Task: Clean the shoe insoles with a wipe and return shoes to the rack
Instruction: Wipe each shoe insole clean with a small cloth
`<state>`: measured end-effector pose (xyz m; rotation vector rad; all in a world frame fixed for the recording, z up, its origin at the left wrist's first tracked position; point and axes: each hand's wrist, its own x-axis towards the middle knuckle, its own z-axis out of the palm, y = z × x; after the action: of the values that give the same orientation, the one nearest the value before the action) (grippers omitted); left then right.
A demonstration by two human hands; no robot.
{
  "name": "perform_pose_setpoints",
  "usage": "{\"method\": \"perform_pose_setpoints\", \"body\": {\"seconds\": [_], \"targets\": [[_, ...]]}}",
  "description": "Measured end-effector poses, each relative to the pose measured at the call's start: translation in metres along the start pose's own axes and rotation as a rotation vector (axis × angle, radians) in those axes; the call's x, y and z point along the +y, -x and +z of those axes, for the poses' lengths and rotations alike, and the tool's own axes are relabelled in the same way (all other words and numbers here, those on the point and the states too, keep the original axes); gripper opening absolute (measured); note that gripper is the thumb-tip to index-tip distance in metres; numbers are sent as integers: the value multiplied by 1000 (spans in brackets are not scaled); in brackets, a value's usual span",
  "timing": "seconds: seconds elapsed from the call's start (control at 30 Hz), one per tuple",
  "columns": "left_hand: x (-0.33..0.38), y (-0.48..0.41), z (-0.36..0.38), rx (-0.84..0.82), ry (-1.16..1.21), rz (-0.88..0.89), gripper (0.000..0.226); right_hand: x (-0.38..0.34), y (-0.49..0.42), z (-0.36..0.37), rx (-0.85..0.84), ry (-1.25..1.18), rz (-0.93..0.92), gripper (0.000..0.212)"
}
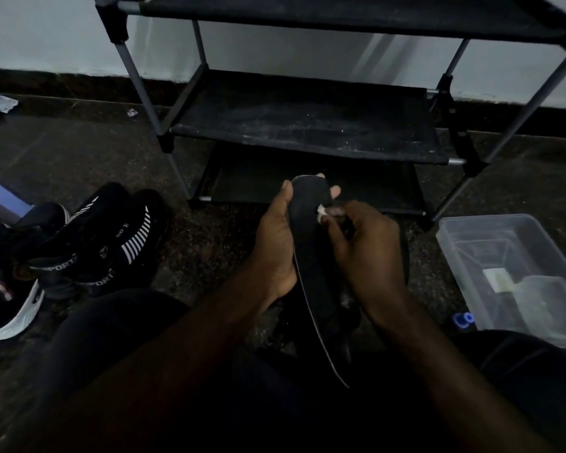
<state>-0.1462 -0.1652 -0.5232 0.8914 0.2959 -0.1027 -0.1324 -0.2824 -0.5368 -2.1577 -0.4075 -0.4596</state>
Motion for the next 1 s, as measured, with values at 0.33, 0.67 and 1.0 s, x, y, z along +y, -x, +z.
{"method": "perform_pose_setpoints", "body": {"seconds": [0.33, 0.67, 1.0], "targets": [[-10, 1, -4, -59, -75, 12, 55, -4, -3, 1, -12, 2, -118, 10], [-11, 0, -8, -42, -74, 15, 57, -16, 3, 2, -80, -113, -125, 13], [-12, 0, -8, -51, -91, 24, 56, -19, 3, -1, -137, -176, -221, 17]]}}
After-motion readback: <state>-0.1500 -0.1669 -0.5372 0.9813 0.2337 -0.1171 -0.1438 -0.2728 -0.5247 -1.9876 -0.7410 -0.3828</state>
